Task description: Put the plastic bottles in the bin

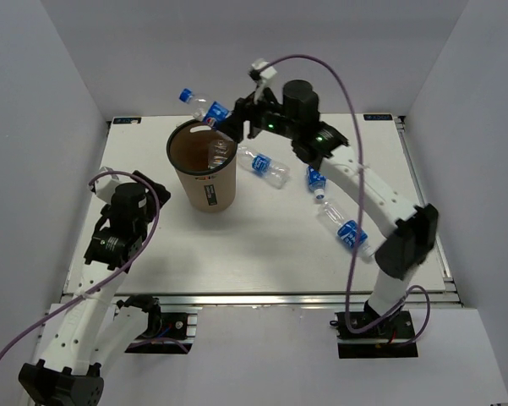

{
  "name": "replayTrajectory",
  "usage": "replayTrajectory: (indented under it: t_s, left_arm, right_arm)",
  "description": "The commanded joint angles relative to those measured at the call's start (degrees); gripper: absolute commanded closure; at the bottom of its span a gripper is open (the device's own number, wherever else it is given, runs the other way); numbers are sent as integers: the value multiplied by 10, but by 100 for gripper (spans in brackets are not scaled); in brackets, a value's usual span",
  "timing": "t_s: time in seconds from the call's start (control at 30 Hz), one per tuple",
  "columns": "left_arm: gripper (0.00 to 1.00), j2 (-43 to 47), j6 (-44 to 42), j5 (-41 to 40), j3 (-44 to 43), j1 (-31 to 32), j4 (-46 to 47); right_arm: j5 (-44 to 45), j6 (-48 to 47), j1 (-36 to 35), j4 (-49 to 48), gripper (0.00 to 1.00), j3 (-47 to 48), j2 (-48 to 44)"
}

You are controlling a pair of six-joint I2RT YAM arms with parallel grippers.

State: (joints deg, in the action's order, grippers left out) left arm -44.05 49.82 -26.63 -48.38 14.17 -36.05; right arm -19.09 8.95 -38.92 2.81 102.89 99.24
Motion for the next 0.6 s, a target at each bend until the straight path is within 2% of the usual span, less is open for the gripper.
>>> replayTrajectory:
  t_s: [0.0,0.03,0.07,0.13,0.17,0.2,0.27,0.4,0.53,0.57]
  left_arm:
    - [2,-4,-2,3,-10,2,-10]
    - [2,-5,-3,2,-11,2,-11]
    - [2,-7,-3,0,-10,2,-13]
    - [2,-7,-3,-1,-9,2,-13]
    - [2,-7,-3,0,-9,2,-11]
    - [2,-6,-3,1,-9,2,-11]
    - [2,-5,-4,1,-9,2,-10]
    - [2,-8,-4,2,-8,2,-7]
    - [2,-11,-8,-2,-5,2,-11]
    - [2,-12,-5,-7,-2,2,-15]
  right_arm:
    - [-13,12,-25,46,77,104,72]
    - [-15,6,-28,55,69,121,100]
    - [-16,5,-32,61,49,131,110]
    - [-17,5,-35,63,34,157,132]
    - [-17,2,-36,73,16,166,138]
    - [-14,-1,-36,81,11,177,142]
    - [-4,-13,-36,90,11,196,148]
    - [54,-36,-36,95,11,177,127]
    - [120,-60,-34,84,11,112,66]
    - [128,-61,-32,84,11,71,53]
